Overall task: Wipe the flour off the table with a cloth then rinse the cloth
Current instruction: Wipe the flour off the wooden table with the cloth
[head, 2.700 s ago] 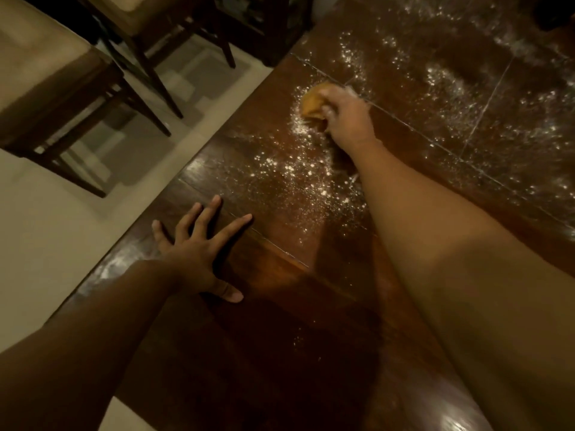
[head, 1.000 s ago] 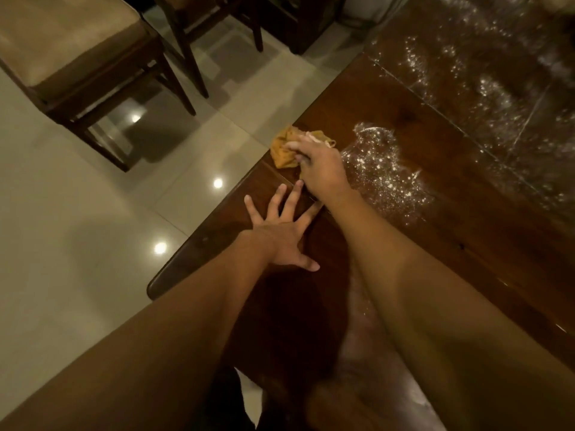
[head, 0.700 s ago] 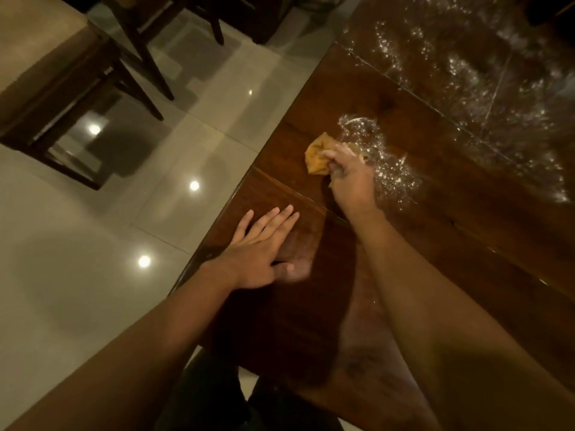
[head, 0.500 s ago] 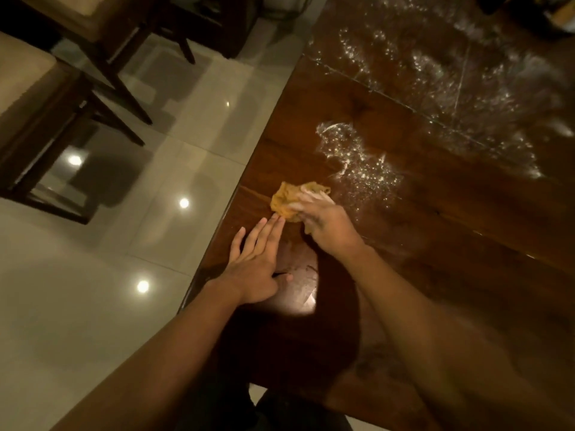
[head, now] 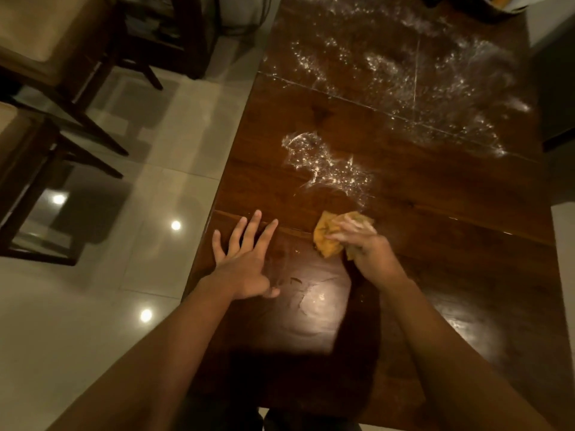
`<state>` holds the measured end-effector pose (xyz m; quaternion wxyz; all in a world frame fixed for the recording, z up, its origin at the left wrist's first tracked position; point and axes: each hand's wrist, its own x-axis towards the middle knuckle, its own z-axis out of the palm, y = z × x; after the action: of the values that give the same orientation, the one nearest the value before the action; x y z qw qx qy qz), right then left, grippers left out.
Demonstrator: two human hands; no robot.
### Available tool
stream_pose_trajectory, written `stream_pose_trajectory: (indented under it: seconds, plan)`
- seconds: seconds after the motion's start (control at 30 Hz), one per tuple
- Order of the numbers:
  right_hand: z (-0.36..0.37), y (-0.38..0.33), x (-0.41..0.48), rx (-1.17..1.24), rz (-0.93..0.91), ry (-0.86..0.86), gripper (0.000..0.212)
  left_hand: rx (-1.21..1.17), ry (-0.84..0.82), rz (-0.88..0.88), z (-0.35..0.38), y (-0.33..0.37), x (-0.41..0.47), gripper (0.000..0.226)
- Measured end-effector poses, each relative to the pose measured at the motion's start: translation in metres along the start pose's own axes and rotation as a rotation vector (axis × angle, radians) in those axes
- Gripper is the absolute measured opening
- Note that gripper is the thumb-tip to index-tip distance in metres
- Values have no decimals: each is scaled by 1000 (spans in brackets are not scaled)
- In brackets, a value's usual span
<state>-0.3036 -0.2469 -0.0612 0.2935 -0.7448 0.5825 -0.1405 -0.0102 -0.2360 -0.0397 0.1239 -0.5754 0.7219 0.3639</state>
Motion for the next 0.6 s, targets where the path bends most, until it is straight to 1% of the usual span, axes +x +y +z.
stream_pose_trajectory:
  seconds: [0.1, 0.13, 0.17, 0.2, 0.3, 0.33, 0.37, 0.4, 0.5, 0.53, 0.57, 0.6]
  plan:
    - [-9, 11, 18, -18, 455, 339, 46, 49, 46, 14, -28, -3, 29, 134]
    - [-7, 5, 28, -67, 530, 385, 43, 54, 39, 3, -37, -1, 39, 134]
    - [-2, 0, 35, -128, 519, 377, 43, 57, 26, -12, -44, 1, 47, 135]
    - [2, -4, 39, -161, 453, 318, 43, 59, 13, -28, -48, 3, 53, 135]
    - [-15, 13, 33, -155, 84, 22, 42, 66, -16, -58, -53, 9, 62, 138]
    - [-31, 28, 33, -180, 6, -51, 42, 71, -18, -67, -53, 10, 62, 139]
    - [-45, 44, 36, -225, -4, -76, 42, 74, -18, -77, -53, 11, 63, 140]
    - [-56, 57, 42, -253, 59, -44, 43, 78, -16, -87, -53, 12, 63, 140]
    - [-60, 62, 72, -180, 480, 170, 48, 80, -23, -102, -57, 16, 64, 142]
    - [-54, 54, 84, -208, 541, 194, 50, 75, -30, -103, -58, 17, 65, 143]
    - [-48, 46, 94, -267, 504, 178, 53, 74, -40, -106, -58, 17, 65, 144]
    - [-45, 40, 102, -327, 387, 116, 54, 80, -49, -110, -59, 18, 66, 144]
